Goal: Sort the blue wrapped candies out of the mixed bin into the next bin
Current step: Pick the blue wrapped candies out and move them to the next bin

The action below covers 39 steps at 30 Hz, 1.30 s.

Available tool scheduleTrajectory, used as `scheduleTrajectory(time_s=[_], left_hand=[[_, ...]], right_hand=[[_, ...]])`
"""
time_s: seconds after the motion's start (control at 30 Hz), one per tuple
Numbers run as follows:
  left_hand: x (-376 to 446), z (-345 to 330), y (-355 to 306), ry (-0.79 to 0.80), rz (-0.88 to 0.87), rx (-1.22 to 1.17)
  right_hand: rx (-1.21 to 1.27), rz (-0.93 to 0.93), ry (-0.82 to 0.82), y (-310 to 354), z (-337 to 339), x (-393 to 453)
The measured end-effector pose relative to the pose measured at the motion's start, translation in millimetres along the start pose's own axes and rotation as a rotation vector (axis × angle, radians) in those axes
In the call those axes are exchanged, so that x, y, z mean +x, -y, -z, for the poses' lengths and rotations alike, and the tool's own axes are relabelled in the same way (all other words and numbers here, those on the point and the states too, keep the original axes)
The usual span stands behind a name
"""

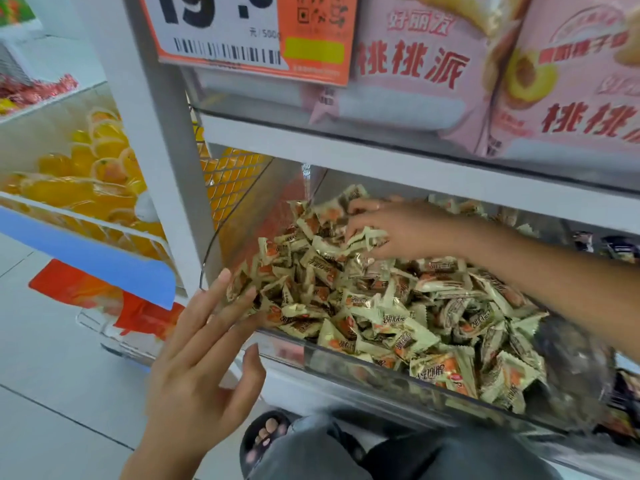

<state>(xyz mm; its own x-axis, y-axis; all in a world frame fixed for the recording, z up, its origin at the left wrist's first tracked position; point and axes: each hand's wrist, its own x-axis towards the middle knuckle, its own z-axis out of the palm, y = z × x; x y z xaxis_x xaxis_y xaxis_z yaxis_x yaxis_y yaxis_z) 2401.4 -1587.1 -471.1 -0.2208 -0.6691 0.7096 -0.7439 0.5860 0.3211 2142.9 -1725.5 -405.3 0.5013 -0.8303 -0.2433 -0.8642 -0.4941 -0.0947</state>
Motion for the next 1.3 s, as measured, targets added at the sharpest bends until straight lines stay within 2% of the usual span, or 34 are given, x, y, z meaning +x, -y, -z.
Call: scheduleTrajectory(time_s=[0.17,0.23,0.3,0.37,0.43,0.63,0.77,1.03,1.17,1.3], left_hand=[[-8,7,3,0.000,0.061,-0.016],[-10,8,1,-0.003,0.110,-0.049],[-9,7,0,-0.017,0.146,-0.070],[-8,4,-1,-0.033,0.171,-0.069],[-7,4,-1,-0.042,0.190,-0.076],[-8,6,0,-0.022,0.246,-0.131],[-5,10,-2,0.004,0.246,-0.137],[-2,11,-4,0.006,0.256,-0.167],[-2,11,-3,0.016,0.257,-0.170],[-4,8,-3,0.000,0.268,-0.163]], right_hand=[[0.465,-0.114,-0.083,-5,9,9],[0.429,-0.001,-0.162,13,16,3],[0.333,0.255,-0.223,46,20,-1],[0.346,0.458,-0.113,78,11,7],[0.355,0.499,0.105,97,-5,24],[-0.088,0.394,0.436,103,-18,39],[-0.230,0.398,0.358,96,-19,37],[0.230,0.293,0.349,26,12,26],[0.274,0.254,0.330,12,17,8],[0.170,0.221,0.238,8,26,-11]])
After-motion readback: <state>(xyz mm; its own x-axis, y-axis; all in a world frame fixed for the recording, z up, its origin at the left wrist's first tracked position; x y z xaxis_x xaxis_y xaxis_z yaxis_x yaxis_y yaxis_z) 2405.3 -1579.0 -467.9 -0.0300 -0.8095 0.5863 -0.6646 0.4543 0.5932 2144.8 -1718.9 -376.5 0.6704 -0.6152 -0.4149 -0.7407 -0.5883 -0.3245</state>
